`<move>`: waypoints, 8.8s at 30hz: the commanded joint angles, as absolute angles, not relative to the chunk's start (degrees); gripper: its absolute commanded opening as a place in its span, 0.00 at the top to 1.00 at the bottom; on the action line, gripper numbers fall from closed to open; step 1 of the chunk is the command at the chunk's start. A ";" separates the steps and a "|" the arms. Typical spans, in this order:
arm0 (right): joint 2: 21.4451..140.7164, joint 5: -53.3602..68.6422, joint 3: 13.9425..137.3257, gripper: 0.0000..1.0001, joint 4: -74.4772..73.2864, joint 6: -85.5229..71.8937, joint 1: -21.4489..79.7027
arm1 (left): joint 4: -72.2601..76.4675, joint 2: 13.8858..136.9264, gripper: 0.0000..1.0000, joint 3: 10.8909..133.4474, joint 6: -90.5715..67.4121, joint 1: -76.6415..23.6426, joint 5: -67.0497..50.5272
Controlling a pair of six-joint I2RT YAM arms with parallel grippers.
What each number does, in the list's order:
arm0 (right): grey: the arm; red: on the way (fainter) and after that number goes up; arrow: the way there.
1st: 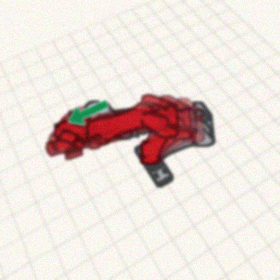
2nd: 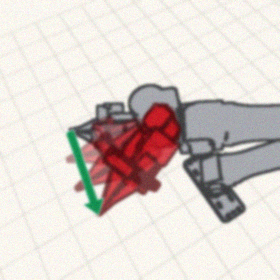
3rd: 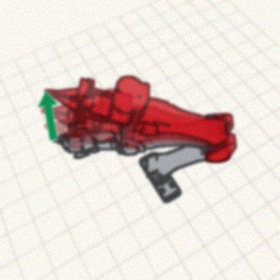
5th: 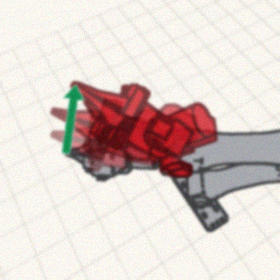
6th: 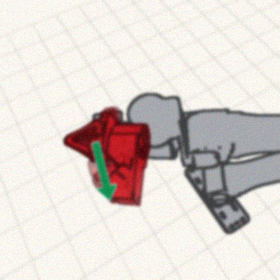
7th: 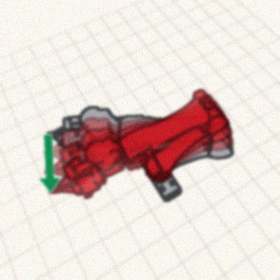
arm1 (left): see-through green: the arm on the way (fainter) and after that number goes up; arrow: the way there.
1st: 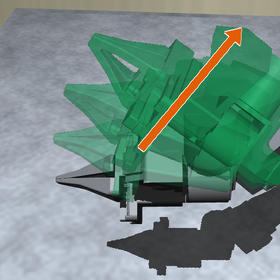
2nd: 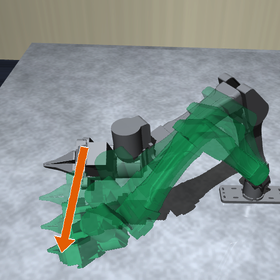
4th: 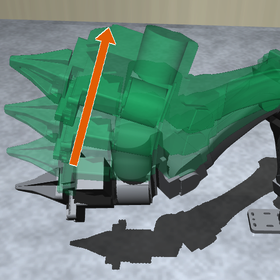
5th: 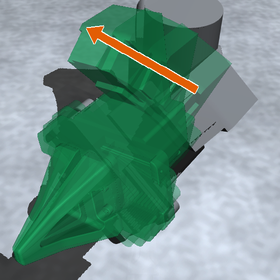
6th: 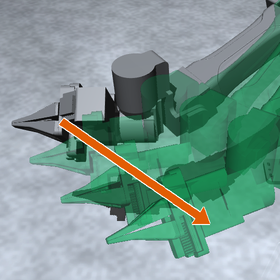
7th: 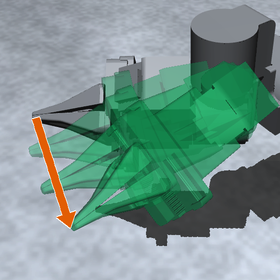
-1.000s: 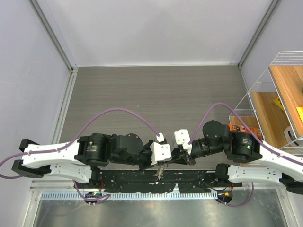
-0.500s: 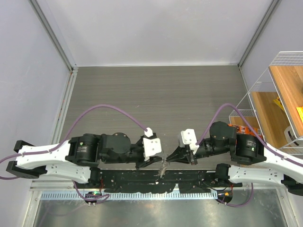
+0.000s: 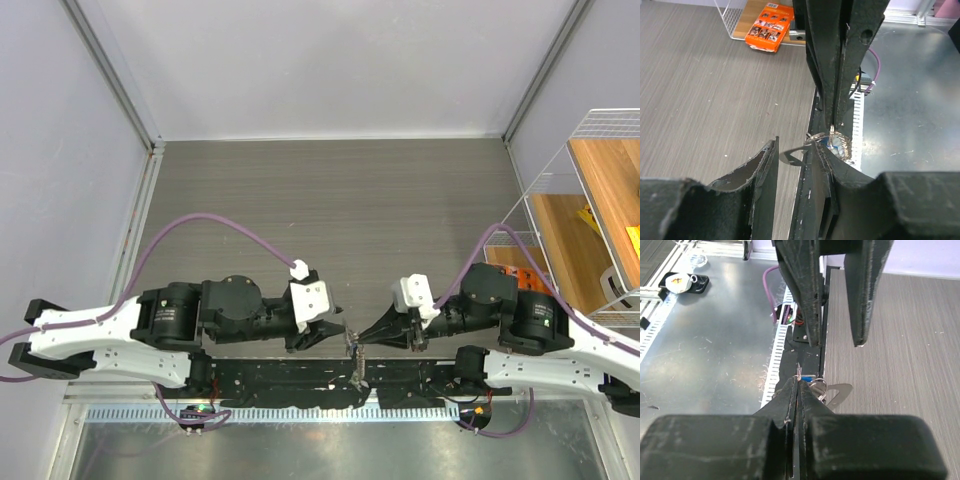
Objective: Put the keys on the keyring
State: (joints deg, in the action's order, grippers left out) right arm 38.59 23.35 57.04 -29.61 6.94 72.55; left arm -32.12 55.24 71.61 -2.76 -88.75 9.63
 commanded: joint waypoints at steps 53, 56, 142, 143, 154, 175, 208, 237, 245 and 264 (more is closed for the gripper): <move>29.36 18.37 44.84 0.95 4.02 0.17 72.77 | -20.21 53.26 1.00 67.59 -4.04 -88.59 3.87; 28.22 17.50 41.93 0.95 8.95 0.17 72.77 | -20.13 53.52 1.00 67.94 -3.96 -88.59 3.52; 38.85 18.28 60.56 0.55 -34.37 5.89 72.86 | -40.69 64.34 1.00 79.63 -0.26 -88.59 -3.87; 38.85 18.72 60.38 0.56 -34.10 5.89 72.86 | -40.87 64.60 1.00 79.72 -0.26 -88.59 -3.87; 38.94 20.30 59.06 0.58 -32.43 5.36 72.86 | -42.45 66.18 1.00 80.51 -0.35 -88.59 -1.23; 41.22 23.64 56.87 0.66 -28.30 4.22 72.77 | -42.36 66.53 1.00 80.95 -0.88 -88.59 1.93; 34.37 21.27 50.98 0.95 -17.32 2.11 72.95 | -29.54 56.17 0.66 72.87 -1.76 -88.42 5.10; 27.42 12.92 43.07 0.95 2.63 -3.34 73.04 | -24.26 54.32 0.74 68.91 -2.37 -88.51 2.81; 27.86 13.54 42.98 0.95 3.43 -3.52 73.04 | -23.73 53.97 0.82 68.55 -2.28 -88.51 3.51; 27.60 15.12 40.17 0.95 8.87 -4.39 73.13 | -21.45 53.26 1.00 68.55 -2.20 -88.51 8.17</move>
